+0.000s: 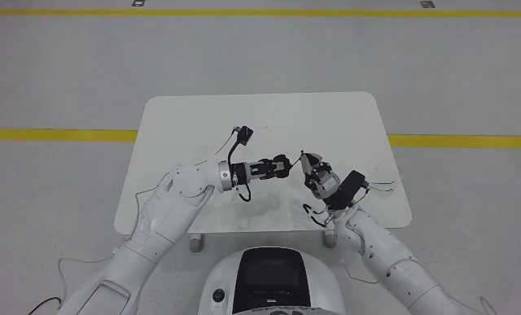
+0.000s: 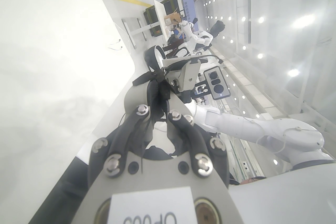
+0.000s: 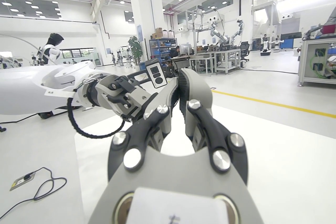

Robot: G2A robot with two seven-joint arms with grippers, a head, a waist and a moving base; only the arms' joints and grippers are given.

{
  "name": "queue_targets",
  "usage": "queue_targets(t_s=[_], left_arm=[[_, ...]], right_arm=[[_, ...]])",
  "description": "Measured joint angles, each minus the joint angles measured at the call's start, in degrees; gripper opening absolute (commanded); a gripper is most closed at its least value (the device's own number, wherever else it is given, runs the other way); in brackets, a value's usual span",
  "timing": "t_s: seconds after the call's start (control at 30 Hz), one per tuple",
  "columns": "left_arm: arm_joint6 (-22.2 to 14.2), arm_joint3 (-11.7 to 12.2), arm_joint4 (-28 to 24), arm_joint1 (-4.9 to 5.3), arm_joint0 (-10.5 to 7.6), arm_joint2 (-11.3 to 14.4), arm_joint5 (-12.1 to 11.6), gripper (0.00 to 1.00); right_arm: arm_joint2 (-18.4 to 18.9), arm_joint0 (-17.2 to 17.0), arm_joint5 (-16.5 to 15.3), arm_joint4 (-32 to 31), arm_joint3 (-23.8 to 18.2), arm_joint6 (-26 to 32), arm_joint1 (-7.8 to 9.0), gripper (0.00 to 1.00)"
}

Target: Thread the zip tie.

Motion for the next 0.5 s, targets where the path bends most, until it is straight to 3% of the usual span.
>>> queue_targets(t_s=[0.5], left_arm=[[0.00,0.00,0.00,0.00,0.00,0.00,0.00,0.00]], right_arm=[[-1.30,0.79,0.00,0.84,0.88,0.55,-0.12,0.00]])
